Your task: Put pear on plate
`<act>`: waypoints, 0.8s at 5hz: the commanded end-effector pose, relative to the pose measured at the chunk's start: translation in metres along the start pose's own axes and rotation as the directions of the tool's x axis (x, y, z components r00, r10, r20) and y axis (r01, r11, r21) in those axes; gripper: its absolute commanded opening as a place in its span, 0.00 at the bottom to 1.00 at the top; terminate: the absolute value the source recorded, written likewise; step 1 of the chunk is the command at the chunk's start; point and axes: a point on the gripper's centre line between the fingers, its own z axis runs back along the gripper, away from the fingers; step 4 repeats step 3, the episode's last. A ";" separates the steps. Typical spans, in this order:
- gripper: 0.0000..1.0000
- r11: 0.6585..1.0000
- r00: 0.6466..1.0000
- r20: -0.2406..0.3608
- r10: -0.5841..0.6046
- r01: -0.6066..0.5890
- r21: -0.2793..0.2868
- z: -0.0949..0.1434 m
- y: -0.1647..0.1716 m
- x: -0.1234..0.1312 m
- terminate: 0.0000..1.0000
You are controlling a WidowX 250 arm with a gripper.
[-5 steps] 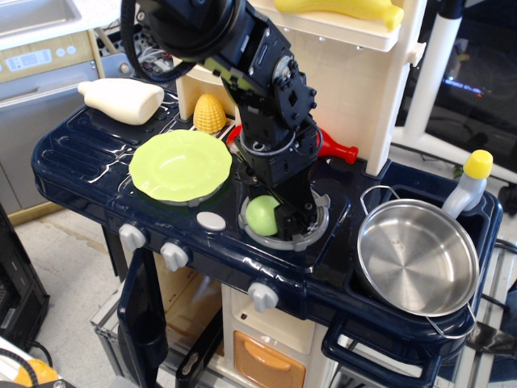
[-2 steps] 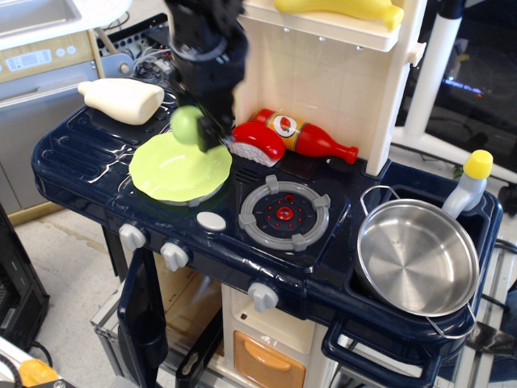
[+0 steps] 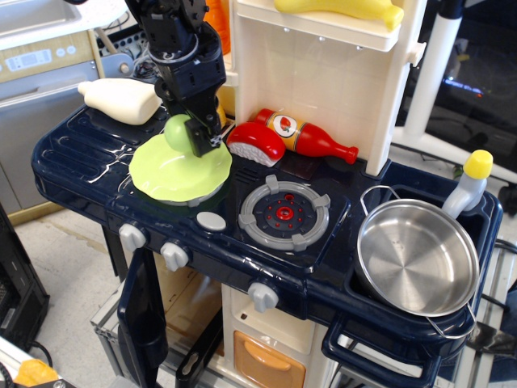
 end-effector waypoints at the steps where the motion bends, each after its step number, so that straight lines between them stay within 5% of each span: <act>1: 1.00 0.992 0.993 0.020 0.116 -0.115 -0.048 0.015 -0.003 0.008 0.00; 2: 1.00 0.992 0.993 0.020 0.116 -0.115 -0.048 0.015 -0.003 0.008 0.00; 3: 1.00 0.992 0.993 0.020 0.116 -0.115 -0.048 0.015 -0.003 0.008 1.00; 4: 1.00 0.992 0.993 0.020 0.116 -0.115 -0.048 0.015 -0.003 0.008 1.00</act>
